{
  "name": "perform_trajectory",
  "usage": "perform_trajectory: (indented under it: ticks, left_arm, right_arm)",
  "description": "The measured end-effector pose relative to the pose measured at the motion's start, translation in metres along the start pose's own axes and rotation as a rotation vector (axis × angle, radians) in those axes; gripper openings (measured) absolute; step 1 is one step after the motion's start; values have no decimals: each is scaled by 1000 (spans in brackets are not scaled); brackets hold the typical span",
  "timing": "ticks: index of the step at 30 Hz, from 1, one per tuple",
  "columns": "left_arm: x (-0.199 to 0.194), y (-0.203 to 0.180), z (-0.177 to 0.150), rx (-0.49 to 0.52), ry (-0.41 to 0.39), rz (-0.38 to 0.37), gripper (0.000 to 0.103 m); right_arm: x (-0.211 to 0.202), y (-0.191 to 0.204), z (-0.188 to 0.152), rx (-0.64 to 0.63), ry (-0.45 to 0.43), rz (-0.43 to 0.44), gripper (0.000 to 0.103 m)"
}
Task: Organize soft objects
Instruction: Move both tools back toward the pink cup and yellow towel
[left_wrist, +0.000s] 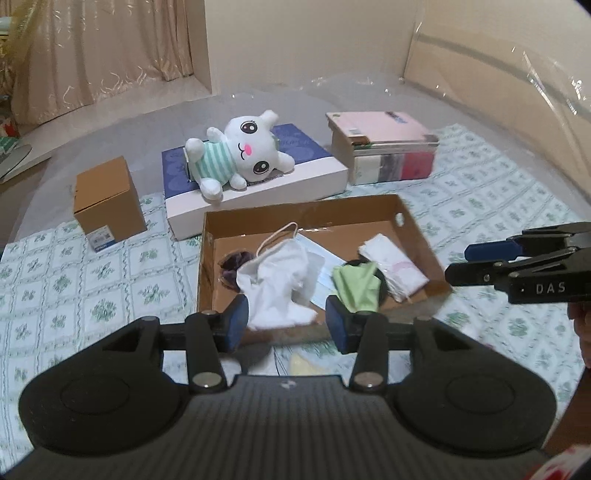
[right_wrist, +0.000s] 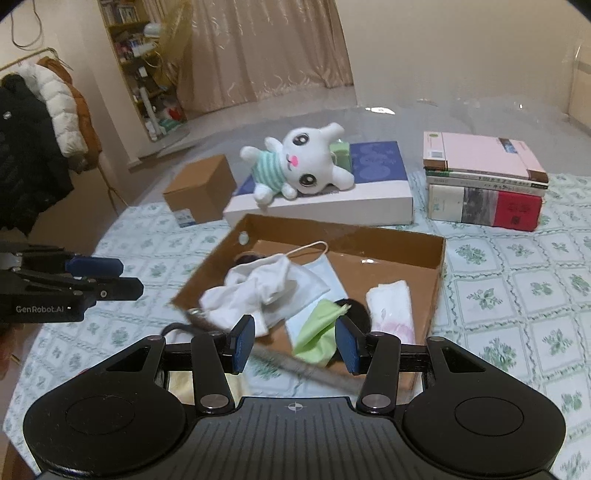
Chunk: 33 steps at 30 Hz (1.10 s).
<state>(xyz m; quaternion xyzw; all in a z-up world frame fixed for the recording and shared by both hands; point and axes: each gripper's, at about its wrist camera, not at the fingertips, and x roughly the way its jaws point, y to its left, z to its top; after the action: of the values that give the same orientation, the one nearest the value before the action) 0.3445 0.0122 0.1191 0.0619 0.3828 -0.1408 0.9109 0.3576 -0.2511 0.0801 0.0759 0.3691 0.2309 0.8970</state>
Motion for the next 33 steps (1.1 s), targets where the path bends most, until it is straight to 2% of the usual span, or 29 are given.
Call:
perform_trajectory:
  ticks: [6, 9, 11, 12, 14, 20, 24, 28, 33]
  left_arm:
    - [-61, -10, -34, 3, -73, 19, 52]
    - [-87, -13, -56, -14, -104, 17, 53]
    - [-101, -15, -74, -31, -123, 9, 60]
    - [-108, -17, -85, -33, -133, 16, 62]
    - [-119, -22, -105, -29, -146, 38, 67]
    - [-134, -35, -167, -77, -170, 121, 74]
    - [-137, -38, -201, -179, -166, 107, 74]
    - [-134, -42, -224, -223, -138, 132, 74]
    - [-133, -45, -242, -231, -118, 167, 74]
  right_arm:
    - [-46, 27, -33, -73, -34, -2, 49]
    - [-63, 31, -54, -23, -34, 46, 52]
    - [-74, 32, -73, 42, -43, 87, 57]
    - [-78, 34, -83, 54, -45, 99, 63]
    - [-84, 42, -101, 28, -39, 86, 68]
    - [-91, 57, -151, -35, -16, 20, 70]
    - [-99, 61, -175, -27, -20, 20, 70]
    - [-100, 67, -190, -46, -2, -11, 70]
    - [-100, 70, -198, -50, -5, -5, 70]
